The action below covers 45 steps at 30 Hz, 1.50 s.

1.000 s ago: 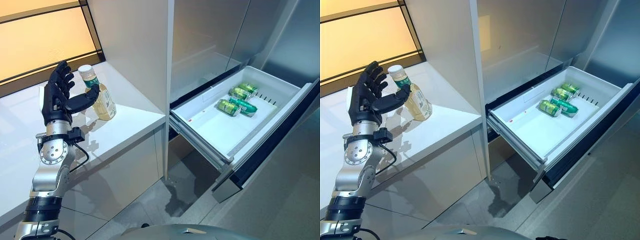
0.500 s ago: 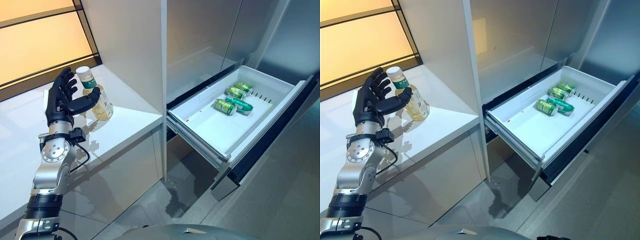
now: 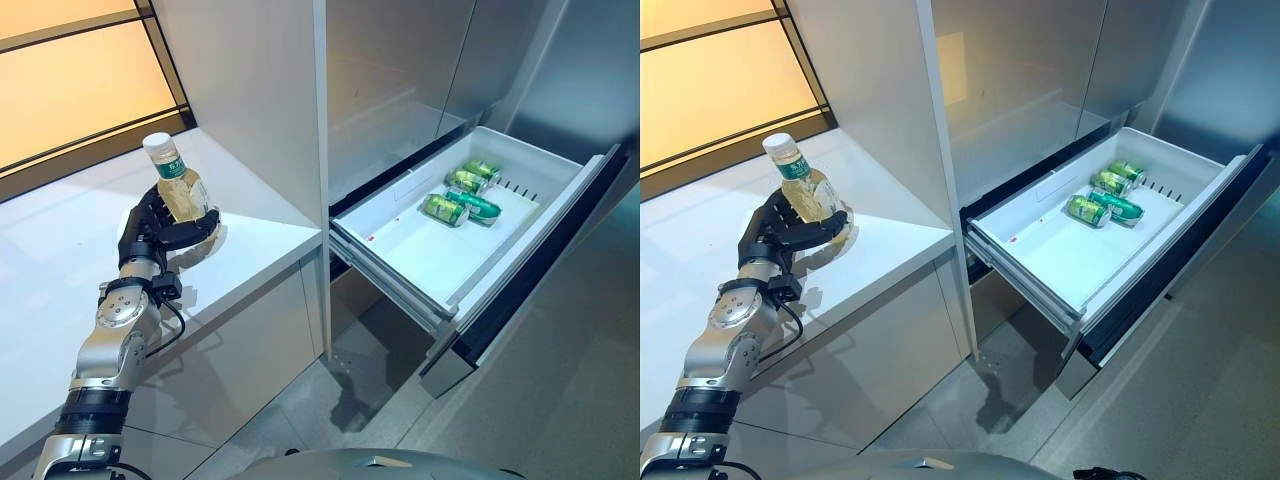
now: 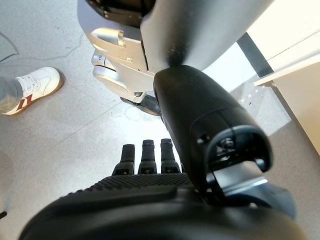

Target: Put drinks into fridge and close the fridge

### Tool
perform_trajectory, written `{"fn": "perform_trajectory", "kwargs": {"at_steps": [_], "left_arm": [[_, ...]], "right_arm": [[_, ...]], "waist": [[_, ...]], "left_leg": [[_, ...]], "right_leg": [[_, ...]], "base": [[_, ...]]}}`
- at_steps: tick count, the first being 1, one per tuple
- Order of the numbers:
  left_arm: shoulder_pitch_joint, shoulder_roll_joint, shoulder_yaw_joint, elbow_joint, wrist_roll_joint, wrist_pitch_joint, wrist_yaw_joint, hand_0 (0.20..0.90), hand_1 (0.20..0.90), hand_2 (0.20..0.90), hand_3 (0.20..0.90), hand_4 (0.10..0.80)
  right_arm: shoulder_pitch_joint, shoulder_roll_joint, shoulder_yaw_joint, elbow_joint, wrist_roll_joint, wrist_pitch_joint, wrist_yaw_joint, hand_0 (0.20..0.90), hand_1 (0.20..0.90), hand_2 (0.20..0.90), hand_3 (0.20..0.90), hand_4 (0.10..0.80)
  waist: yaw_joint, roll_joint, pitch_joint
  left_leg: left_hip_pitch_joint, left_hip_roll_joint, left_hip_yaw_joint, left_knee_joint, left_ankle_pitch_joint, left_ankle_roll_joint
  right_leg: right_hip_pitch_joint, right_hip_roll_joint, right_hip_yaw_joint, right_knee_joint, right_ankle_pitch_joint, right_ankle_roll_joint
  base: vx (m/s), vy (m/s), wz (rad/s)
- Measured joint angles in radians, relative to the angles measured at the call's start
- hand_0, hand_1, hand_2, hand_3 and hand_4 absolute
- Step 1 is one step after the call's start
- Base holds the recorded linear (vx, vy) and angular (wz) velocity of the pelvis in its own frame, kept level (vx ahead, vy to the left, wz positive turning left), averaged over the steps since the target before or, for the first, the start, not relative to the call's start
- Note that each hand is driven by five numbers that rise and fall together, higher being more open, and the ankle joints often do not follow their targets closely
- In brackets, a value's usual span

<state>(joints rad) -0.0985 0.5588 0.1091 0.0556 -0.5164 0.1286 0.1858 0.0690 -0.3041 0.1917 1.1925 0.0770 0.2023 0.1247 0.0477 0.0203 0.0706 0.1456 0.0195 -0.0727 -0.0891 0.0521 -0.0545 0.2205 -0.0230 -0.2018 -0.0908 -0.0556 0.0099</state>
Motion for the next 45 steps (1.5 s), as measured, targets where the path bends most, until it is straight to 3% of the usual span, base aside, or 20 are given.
{"fn": "perform_trajectory", "kwargs": {"at_steps": [19,31,37,39,40,41,45], "left_arm": [[-0.001,0.000,-0.003,0.000,-0.005,-0.001,0.055,0.900,0.900,0.900,0.900,0.800],[-0.106,0.000,-0.004,0.000,-0.005,-0.025,0.094,0.900,0.900,0.900,0.900,0.800],[-0.111,0.000,-0.004,0.004,-0.005,-0.025,0.097,0.900,0.900,0.900,0.900,0.800],[-0.111,0.000,-0.004,0.005,-0.005,-0.025,0.096,0.540,0.540,0.540,0.480,0.380],[-0.111,0.000,-0.004,0.006,-0.005,-0.025,0.096,0.326,0.326,0.326,0.230,0.130],[-0.111,0.000,-0.004,0.006,-0.005,-0.025,0.097,0.300,0.300,0.300,0.200,0.100],[-0.111,0.000,-0.005,0.006,-0.019,-0.025,0.096,0.300,0.300,0.300,0.200,0.100]], "right_arm": [[-0.002,0.010,0.005,0.001,0.000,-0.001,0.000,0.900,0.900,0.900,0.900,0.800],[-0.007,0.008,0.018,0.001,0.000,-0.001,0.000,0.900,0.900,0.900,0.900,0.800],[-0.007,0.008,0.019,0.001,0.000,-0.001,0.000,0.900,0.900,0.900,0.900,0.800],[-0.007,0.008,0.019,0.001,0.000,0.000,0.000,0.900,0.900,0.900,0.900,0.800],[-0.007,0.008,0.019,0.001,0.000,-0.001,0.000,0.900,0.900,0.900,0.900,0.800],[-0.007,0.008,0.019,0.001,0.000,0.000,0.000,0.900,0.900,0.900,0.900,0.800],[-0.007,0.008,0.019,0.001,0.000,-0.001,0.000,0.900,0.900,0.900,0.900,0.800]], "waist": [[-0.024,-0.012,-0.008],[-0.025,-0.013,-0.009],[-0.026,-0.012,-0.009],[-0.026,-0.013,-0.009],[-0.025,-0.012,-0.009],[-0.026,-0.012,-0.009],[-0.027,-0.012,-0.009]], "left_leg": [[0.002,0.000,0.001,0.000,0.000,0.000],[0.005,0.001,0.014,0.000,0.000,0.000],[0.008,0.002,0.017,0.000,0.000,0.000],[0.009,0.002,0.018,0.000,0.000,0.000],[0.009,0.002,0.019,0.000,0.000,0.001],[0.009,0.002,0.019,0.000,0.000,0.001],[0.010,0.002,0.022,0.000,0.000,0.001]], "right_leg": [[0.000,0.000,0.001,0.000,0.000,0.000],[0.000,0.000,0.011,0.001,0.002,0.000],[-0.001,0.000,0.018,0.001,0.005,0.000],[0.000,0.000,0.020,0.001,0.006,-0.001],[0.000,0.000,0.020,0.001,0.006,0.000],[-0.001,0.000,0.021,0.001,0.007,0.000],[-0.001,0.000,0.023,0.001,0.008,0.000]], "base": [[0.000,0.000,0.00],[0.003,-0.002,-0.02],[0.005,-0.002,-0.03],[0.000,0.000,0.00],[0.000,0.000,0.00],[0.000,0.000,0.00],[0.000,0.000,0.00]]}}
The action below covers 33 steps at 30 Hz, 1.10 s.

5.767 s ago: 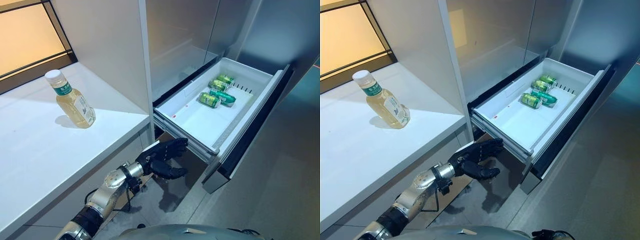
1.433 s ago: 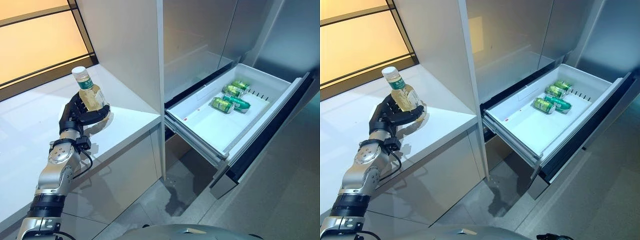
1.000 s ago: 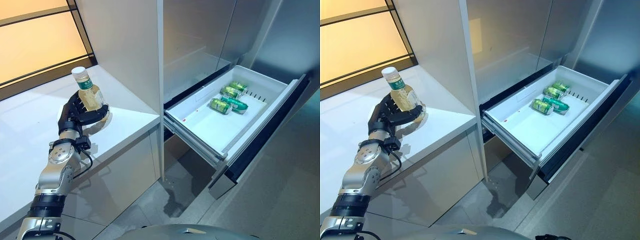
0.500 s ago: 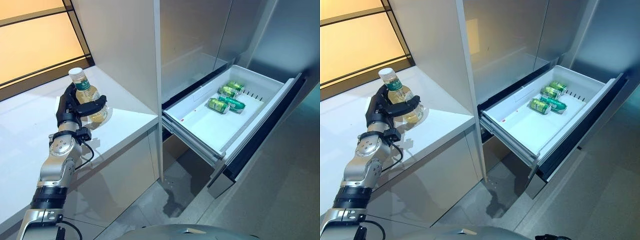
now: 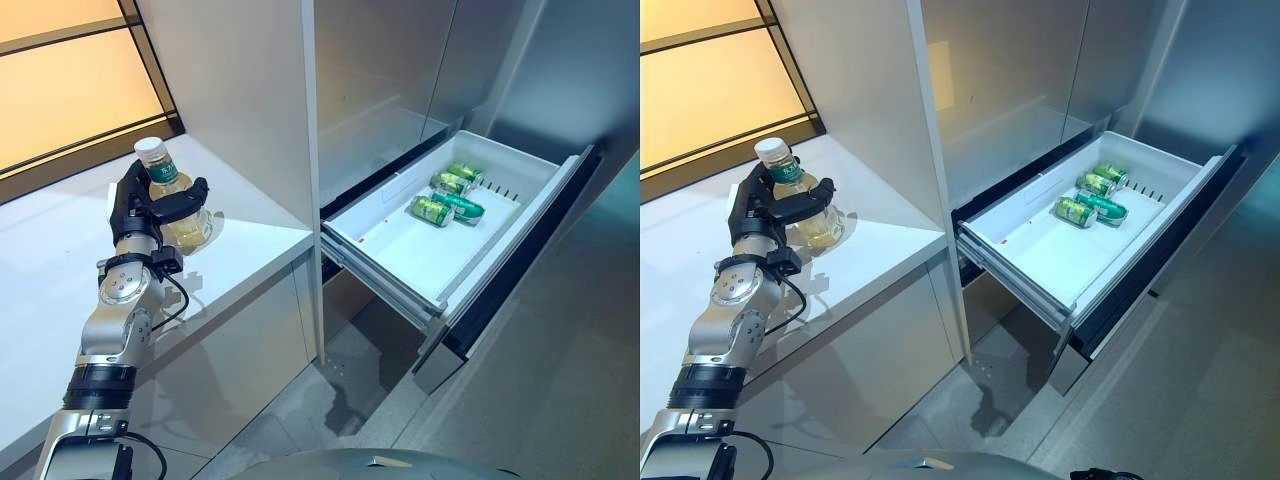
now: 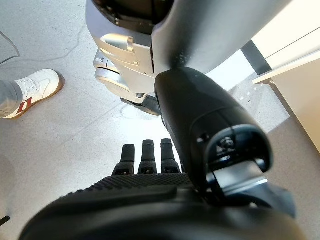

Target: Put drinks into fridge and close the fridge

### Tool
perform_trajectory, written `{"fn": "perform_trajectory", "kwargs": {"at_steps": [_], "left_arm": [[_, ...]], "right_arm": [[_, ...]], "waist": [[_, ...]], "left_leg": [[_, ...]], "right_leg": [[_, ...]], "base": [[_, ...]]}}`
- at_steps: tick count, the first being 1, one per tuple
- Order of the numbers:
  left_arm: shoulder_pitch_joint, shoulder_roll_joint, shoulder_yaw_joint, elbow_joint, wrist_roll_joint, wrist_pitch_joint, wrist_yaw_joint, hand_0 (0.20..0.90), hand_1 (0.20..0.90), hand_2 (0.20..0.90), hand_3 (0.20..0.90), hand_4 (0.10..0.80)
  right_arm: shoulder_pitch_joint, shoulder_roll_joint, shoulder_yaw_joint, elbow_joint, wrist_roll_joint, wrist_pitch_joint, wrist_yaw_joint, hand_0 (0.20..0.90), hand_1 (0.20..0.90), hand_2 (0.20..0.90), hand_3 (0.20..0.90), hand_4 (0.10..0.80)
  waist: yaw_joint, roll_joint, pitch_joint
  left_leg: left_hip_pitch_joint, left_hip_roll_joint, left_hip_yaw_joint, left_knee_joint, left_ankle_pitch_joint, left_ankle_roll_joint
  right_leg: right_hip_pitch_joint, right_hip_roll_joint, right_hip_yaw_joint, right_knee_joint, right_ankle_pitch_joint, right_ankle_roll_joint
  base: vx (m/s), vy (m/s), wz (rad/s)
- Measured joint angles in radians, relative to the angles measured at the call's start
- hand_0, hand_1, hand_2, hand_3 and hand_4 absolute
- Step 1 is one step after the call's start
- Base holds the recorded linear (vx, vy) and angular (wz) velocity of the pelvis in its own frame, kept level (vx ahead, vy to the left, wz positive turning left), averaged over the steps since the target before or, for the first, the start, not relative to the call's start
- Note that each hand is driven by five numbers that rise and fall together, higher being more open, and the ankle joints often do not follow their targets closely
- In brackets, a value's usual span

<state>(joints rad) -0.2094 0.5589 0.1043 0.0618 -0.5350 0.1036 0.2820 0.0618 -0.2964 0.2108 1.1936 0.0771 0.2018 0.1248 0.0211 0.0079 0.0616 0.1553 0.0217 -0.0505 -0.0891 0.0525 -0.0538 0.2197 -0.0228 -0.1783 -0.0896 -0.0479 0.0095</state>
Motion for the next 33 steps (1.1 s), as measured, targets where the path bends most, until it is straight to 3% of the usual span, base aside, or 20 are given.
{"fn": "perform_trajectory", "kwargs": {"at_steps": [18,28,33], "left_arm": [[0.000,0.002,-0.001,0.031,-0.016,-0.040,0.002,0.300,0.300,0.300,0.200,0.100],[0.000,0.002,-0.006,0.028,-0.016,-0.043,-0.018,0.300,0.300,0.300,0.200,0.100],[0.000,0.002,-0.028,0.012,-0.016,-0.050,-0.035,0.300,0.300,0.300,0.200,0.100]], "right_arm": [[-0.001,-0.001,0.010,-0.001,-0.052,-0.003,0.020,0.900,0.900,0.900,0.900,0.800],[-0.003,-0.066,0.281,-0.195,-0.401,-0.051,0.151,0.900,0.900,0.900,0.900,0.800],[-0.008,-0.106,0.316,-0.313,-0.465,-0.049,0.184,0.900,0.900,0.900,0.900,0.800]], "waist": [[0.000,-0.003,-0.003],[0.006,-0.005,-0.004],[0.014,-0.005,-0.003]], "left_leg": [[0.000,0.001,0.001,0.000,0.000,0.000],[-0.003,0.001,-0.007,0.000,0.001,0.001],[-0.010,-0.002,-0.019,0.000,0.004,0.002]], "right_leg": [[0.000,0.000,0.001,0.000,0.001,0.000],[0.001,0.000,-0.006,-0.001,0.001,-0.001],[-0.001,-0.002,-0.020,-0.001,0.001,-0.001]], "base": [[0.000,0.000,0.00],[-0.004,0.001,0.01],[-0.021,0.006,0.08]]}}
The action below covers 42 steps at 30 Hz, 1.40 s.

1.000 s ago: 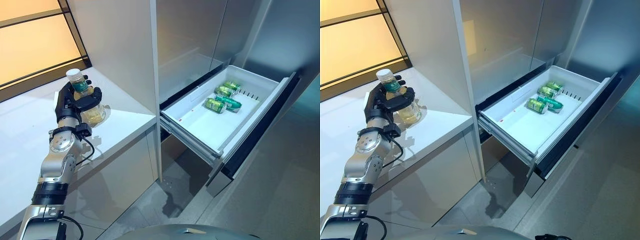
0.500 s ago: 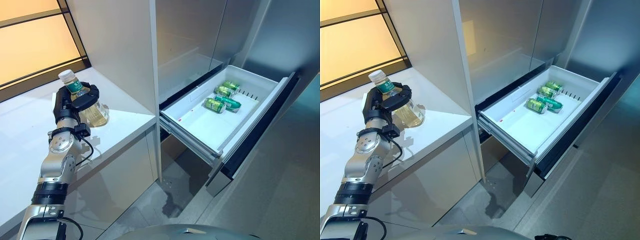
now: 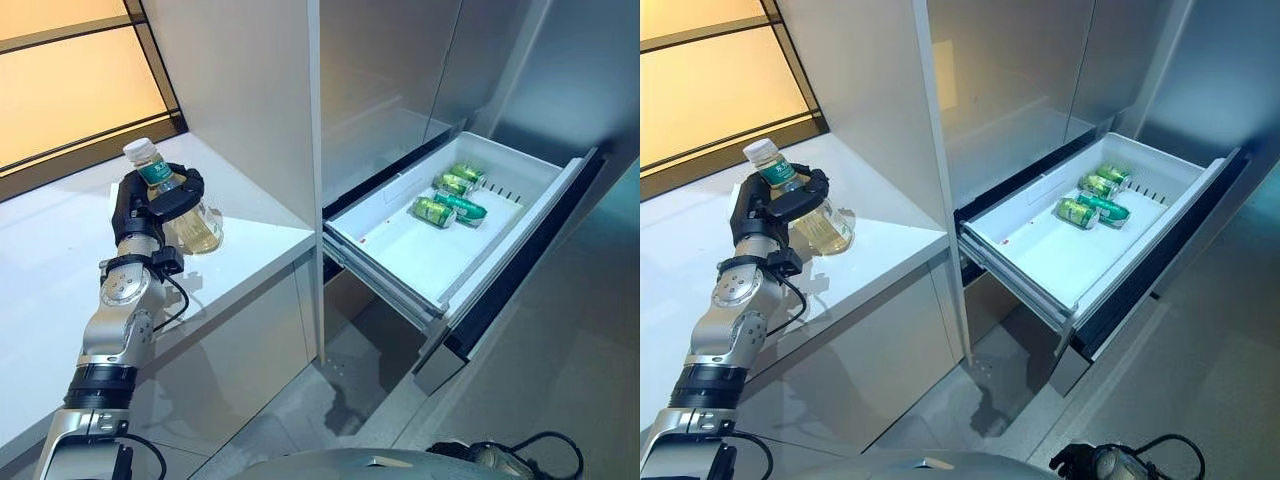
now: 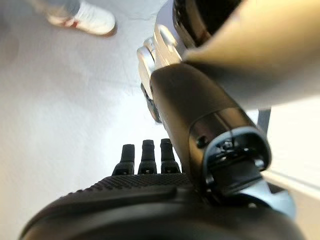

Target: Put drinks into fridge and close the fridge

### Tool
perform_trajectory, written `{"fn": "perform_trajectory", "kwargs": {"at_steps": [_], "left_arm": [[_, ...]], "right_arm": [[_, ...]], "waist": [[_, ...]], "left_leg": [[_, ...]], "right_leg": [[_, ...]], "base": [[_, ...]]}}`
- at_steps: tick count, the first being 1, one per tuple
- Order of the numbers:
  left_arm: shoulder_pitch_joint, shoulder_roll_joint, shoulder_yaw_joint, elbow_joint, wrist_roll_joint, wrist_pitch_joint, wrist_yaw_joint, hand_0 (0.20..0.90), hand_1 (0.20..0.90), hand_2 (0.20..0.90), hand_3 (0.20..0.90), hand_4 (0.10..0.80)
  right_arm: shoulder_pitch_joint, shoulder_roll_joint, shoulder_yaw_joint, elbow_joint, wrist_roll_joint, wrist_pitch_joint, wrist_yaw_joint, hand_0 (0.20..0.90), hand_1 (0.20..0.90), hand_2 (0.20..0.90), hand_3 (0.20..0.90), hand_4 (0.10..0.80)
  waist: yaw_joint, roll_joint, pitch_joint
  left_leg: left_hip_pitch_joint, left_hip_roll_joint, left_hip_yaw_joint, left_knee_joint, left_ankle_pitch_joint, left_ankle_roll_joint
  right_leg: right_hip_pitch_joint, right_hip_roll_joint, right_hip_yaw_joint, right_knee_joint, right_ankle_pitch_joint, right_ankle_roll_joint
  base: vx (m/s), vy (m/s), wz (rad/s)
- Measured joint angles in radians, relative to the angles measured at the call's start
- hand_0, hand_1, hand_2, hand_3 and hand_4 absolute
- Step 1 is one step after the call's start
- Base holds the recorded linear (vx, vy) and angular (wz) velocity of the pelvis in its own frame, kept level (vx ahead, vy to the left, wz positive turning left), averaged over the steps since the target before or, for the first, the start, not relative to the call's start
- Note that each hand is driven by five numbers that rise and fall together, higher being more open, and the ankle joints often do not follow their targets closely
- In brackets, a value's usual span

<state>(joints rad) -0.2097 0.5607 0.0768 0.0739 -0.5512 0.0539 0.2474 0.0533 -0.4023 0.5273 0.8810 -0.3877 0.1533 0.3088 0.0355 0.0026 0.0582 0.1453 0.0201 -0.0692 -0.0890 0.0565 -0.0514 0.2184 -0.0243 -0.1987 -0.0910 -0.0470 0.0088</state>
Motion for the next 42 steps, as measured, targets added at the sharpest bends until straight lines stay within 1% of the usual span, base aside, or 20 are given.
{"fn": "perform_trajectory", "kwargs": {"at_steps": [6,11,13,14,15,17,18,19,22,26,28,32,35,38,40,42], "left_arm": [[0.003,0.000,-0.039,-0.050,0.000,0.000,-0.019,0.300,0.300,0.300,0.200,0.100],[0.003,0.001,-0.040,-0.087,-0.008,-0.007,-0.039,0.300,0.300,0.300,0.200,0.100],[0.003,0.002,-0.040,-0.104,-0.008,-0.011,-0.048,0.300,0.300,0.300,0.200,0.100],[0.004,0.004,-0.040,-0.106,-0.007,-0.019,-0.062,0.300,0.300,0.300,0.200,0.100],[0.004,0.006,-0.040,-0.111,-0.007,-0.021,-0.070,0.300,0.300,0.300,0.200,0.100],[0.004,0.016,-0.042,-0.133,-0.008,-0.020,-0.079,0.300,0.300,0.300,0.200,0.100],[0.004,0.023,-0.043,-0.142,-0.008,-0.020,-0.077,0.300,0.300,0.300,0.200,0.100],[0.004,0.048,-0.043,-0.165,-0.009,-0.020,-0.076,0.300,0.300,0.300,0.200,0.100],[0.000,0.086,-0.043,-0.202,-0.021,-0.020,-0.072,0.300,0.300,0.300,0.200,0.100],[-0.004,0.093,-0.051,-0.219,-0.059,-0.038,-0.074,0.300,0.300,0.300,0.200,0.100],[-0.004,0.093,-0.072,-0.227,-0.076,-0.045,-0.081,0.300,0.300,0.300,0.200,0.100],[-0.004,0.093,-0.108,-0.244,-0.089,-0.058,-0.113,0.300,0.300,0.300,0.200,0.100],[-0.003,0.093,-0.117,-0.287,-0.108,-0.059,-0.148,0.300,0.300,0.300,0.200,0.100],[-0.004,0.093,-0.120,-0.334,-0.119,-0.082,-0.187,0.300,0.300,0.300,0.200,0.100],[-0.004,0.093,-0.121,-0.353,-0.119,-0.106,-0.215,0.300,0.300,0.300,0.200,0.100],[-0.003,0.093,-0.121,-0.367,-0.119,-0.120,-0.236,0.300,0.300,0.300,0.200,0.100]], "right_arm": [[-0.007,-0.030,0.009,-0.109,-0.004,0.013,0.012,0.900,0.900,0.900,0.900,0.800],[-0.014,-0.045,0.008,-0.205,0.015,0.015,0.020,0.900,0.900,0.900,0.900,0.800],[-0.019,-0.028,0.008,-0.269,0.039,0.024,0.027,0.900,0.900,0.900,0.900,0.800],[-0.034,0.008,-0.014,-0.212,0.035,-0.052,0.004,0.900,0.900,0.900,0.900,0.800],[-0.053,0.038,-0.015,-0.165,0.030,-0.092,-0.025,0.900,0.900,0.900,0.900,0.800],[-0.068,0.065,0.024,-0.173,0.022,-0.123,-0.049,0.900,0.900,0.900,0.900,0.800],[-0.068,0.066,0.037,-0.190,0.023,-0.124,-0.054,0.900,0.900,0.900,0.900,0.800],[-0.068,0.072,0.059,-0.232,0.023,-0.124,-0.064,0.900,0.900,0.900,0.900,0.800],[-0.070,0.069,0.081,-0.324,0.023,-0.115,-0.068,0.900,0.900,0.900,0.900,0.800],[-0.084,0.061,0.088,-0.420,0.028,-0.111,-0.070,0.900,0.900,0.900,0.900,0.800],[-0.100,0.055,0.089,-0.470,0.050,-0.110,-0.066,0.900,0.900,0.900,0.900,0.800],[-0.108,0.024,0.095,-0.585,0.107,-0.112,-0.037,0.900,0.900,0.900,0.900,0.800],[-0.114,0.003,0.097,-0.693,0.169,-0.110,0.029,0.900,0.900,0.900,0.900,0.800],[-0.146,-0.031,0.090,-0.817,0.262,-0.095,0.127,0.900,0.900,0.900,0.900,0.800],[-0.158,-0.046,0.059,-0.882,0.333,-0.085,0.178,0.900,0.900,0.900,0.900,0.800],[-0.181,-0.064,0.029,-0.936,0.413,-0.058,0.235,0.900,0.900,0.900,0.900,0.800]], "waist": [[0.024,-0.011,0.007],[0.024,-0.020,0.015],[0.024,-0.021,0.018],[0.022,-0.021,0.020],[0.024,-0.019,0.021],[0.027,-0.011,0.030],[0.028,-0.011,0.033],[0.032,-0.010,0.038],[0.043,-0.008,0.039],[0.049,-0.007,0.039],[0.054,-0.005,0.041],[0.067,0.000,0.046],[0.070,0.000,0.056],[0.069,-0.001,0.063],[0.071,-0.001,0.063],[0.071,-0.001,0.063]], "left_leg": [[-0.003,-0.001,-0.005,0.000,0.002,0.000],[-0.005,-0.001,-0.006,0.000,0.002,0.000],[-0.008,-0.001,-0.006,0.000,0.002,0.000],[-0.008,-0.001,-0.007,0.000,0.003,-0.001],[-0.010,-0.002,-0.007,0.000,0.003,-0.001],[-0.013,-0.004,-0.010,0.000,0.004,0.000],[-0.013,-0.004,-0.010,0.000,0.004,0.000],[-0.014,-0.003,-0.011,0.000,0.004,0.000],[-0.015,-0.004,-0.012,0.000,0.004,0.000],[-0.016,-0.005,-0.017,0.000,0.005,0.001],[-0.019,-0.006,-0.019,0.000,0.008,0.000],[-0.020,-0.006,-0.020,0.000,0.009,0.000],[-0.021,-0.006,-0.020,0.001,0.009,0.000],[-0.025,-0.006,-0.020,0.000,0.009,0.000],[-0.031,-0.006,-0.021,0.001,0.009,0.000],[-0.033,-0.007,-0.021,0.001,0.009,0.000]], "right_leg": [[0.000,0.000,-0.005,0.000,0.000,0.000],[-0.002,0.000,-0.005,0.000,0.000,0.000],[-0.004,0.000,-0.006,0.000,0.000,0.000],[-0.004,0.000,-0.006,0.000,0.000,0.000],[-0.005,-0.001,-0.007,0.000,0.000,0.000],[-0.007,-0.002,-0.010,0.000,0.000,0.001],[-0.007,-0.002,-0.010,0.000,0.000,0.001],[-0.007,-0.002,-0.011,0.000,0.000,0.001],[-0.006,-0.002,-0.013,0.000,0.000,0.001],[-0.006,-0.002,-0.018,0.000,0.000,0.002],[-0.005,-0.002,-0.025,0.000,0.000,0.002],[-0.006,-0.002,-0.028,0.000,0.000,0.002],[-0.006,-0.001,-0.028,0.000,0.000,0.002],[-0.009,-0.001,-0.028,0.000,-0.001,0.002],[-0.014,-0.001,-0.029,0.000,-0.001,0.002],[-0.016,-0.001,-0.029,0.000,0.000,0.002]], "base": [[-0.011,0.003,0.02],[-0.026,0.009,0.00],[-0.045,0.025,0.01],[-0.052,0.041,0.02],[-0.053,0.047,0.02],[-0.049,0.033,0.03],[-0.036,0.018,0.03],[-0.035,0.016,0.01],[-0.041,0.020,0.02],[-0.040,0.005,0.05],[-0.041,-0.002,0.09],[-0.030,0.001,0.02],[-0.021,0.000,0.00],[-0.034,0.003,0.00],[0.000,0.000,0.00],[0.000,0.000,0.00]]}}
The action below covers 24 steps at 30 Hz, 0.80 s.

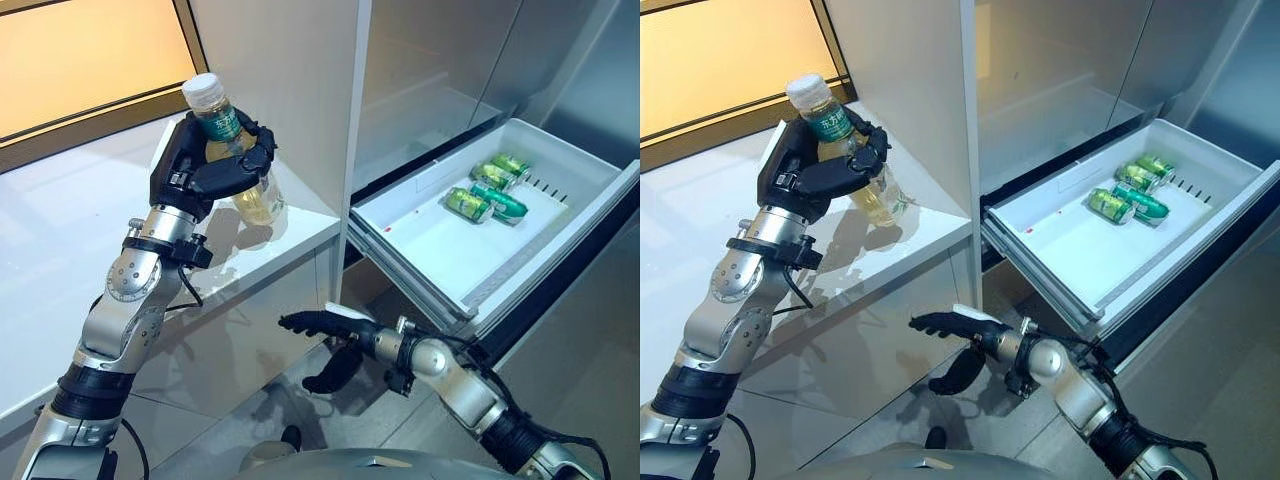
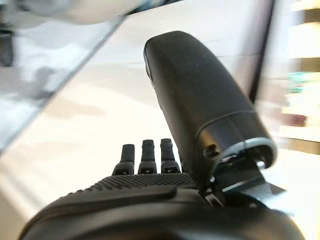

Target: Put drinks into fridge and close the fridge

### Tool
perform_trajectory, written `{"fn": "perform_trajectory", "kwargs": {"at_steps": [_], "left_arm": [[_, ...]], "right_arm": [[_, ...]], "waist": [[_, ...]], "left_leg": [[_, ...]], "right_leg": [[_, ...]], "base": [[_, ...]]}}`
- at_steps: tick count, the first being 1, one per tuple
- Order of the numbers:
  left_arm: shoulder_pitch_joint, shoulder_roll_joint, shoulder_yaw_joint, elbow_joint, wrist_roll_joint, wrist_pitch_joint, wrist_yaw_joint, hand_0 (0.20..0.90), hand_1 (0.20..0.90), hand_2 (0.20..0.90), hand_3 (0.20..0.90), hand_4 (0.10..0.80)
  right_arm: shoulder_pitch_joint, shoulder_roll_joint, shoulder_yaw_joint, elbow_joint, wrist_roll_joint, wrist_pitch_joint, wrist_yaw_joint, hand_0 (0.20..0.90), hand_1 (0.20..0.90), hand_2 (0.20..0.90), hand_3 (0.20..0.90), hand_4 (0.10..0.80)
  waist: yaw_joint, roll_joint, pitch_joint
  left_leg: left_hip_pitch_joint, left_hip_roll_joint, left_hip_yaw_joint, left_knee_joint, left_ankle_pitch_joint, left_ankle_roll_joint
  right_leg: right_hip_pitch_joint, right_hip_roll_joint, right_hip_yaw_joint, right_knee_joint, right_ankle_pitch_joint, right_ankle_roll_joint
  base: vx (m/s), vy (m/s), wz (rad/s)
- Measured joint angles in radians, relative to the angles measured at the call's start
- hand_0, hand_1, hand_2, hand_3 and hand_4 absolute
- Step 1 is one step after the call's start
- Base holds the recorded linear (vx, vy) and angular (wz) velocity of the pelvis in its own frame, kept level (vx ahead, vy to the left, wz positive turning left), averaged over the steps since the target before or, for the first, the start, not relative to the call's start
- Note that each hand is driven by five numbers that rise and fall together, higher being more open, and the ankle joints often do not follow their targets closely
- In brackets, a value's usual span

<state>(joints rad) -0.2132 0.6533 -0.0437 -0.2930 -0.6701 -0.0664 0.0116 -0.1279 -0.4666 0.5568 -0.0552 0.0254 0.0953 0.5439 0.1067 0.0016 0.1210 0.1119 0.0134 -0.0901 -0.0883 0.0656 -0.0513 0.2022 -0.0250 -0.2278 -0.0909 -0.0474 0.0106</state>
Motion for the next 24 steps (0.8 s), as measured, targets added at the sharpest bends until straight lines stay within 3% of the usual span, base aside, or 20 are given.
{"fn": "perform_trajectory", "kwargs": {"at_steps": [4,11,19,24], "left_arm": [[0.000,0.000,0.001,-0.010,-0.011,-0.026,-0.067,0.300,0.300,0.300,0.200,0.100],[0.015,-0.002,0.016,-0.010,-0.071,-0.036,-0.190,0.300,0.300,0.300,0.200,0.100],[0.105,-0.003,0.136,-0.011,-0.074,-0.076,-0.343,0.300,0.300,0.300,0.200,0.100],[0.105,-0.002,0.138,-0.012,-0.074,-0.083,-0.402,0.300,0.300,0.300,0.200,0.100]], "right_arm": [[-0.064,-0.032,-0.078,-0.089,0.187,0.059,0.113,0.900,0.900,0.900,0.900,0.800],[-0.092,-0.059,-0.198,-0.174,0.430,0.105,0.199,0.900,0.900,0.900,0.900,0.800],[-0.027,-0.061,-0.420,-0.203,0.509,0.098,0.042,0.900,0.900,0.900,0.900,0.800],[-0.022,-0.061,-0.429,-0.202,0.553,0.098,0.013,0.900,0.900,0.900,0.900,0.800]], "waist": [[0.001,-0.001,0.001],[0.003,-0.008,0.005],[-0.007,-0.018,0.015],[-0.021,-0.018,0.016]], "left_leg": [[0.000,0.000,0.000,0.000,0.000,0.000],[0.000,-0.001,0.000,0.000,0.000,0.000],[0.001,-0.001,0.004,0.000,0.000,0.000],[0.001,0.000,0.007,0.000,0.000,0.000]], "right_leg": [[0.000,0.001,0.000,0.000,0.000,0.000],[0.000,0.001,-0.001,0.000,0.000,0.000],[-0.002,-0.001,0.003,0.000,0.000,0.000],[-0.003,-0.001,0.006,0.000,0.000,0.000]], "base": [[0.000,0.000,0.00],[0.000,0.000,0.00],[0.000,0.000,0.00],[0.000,0.000,0.00]]}}
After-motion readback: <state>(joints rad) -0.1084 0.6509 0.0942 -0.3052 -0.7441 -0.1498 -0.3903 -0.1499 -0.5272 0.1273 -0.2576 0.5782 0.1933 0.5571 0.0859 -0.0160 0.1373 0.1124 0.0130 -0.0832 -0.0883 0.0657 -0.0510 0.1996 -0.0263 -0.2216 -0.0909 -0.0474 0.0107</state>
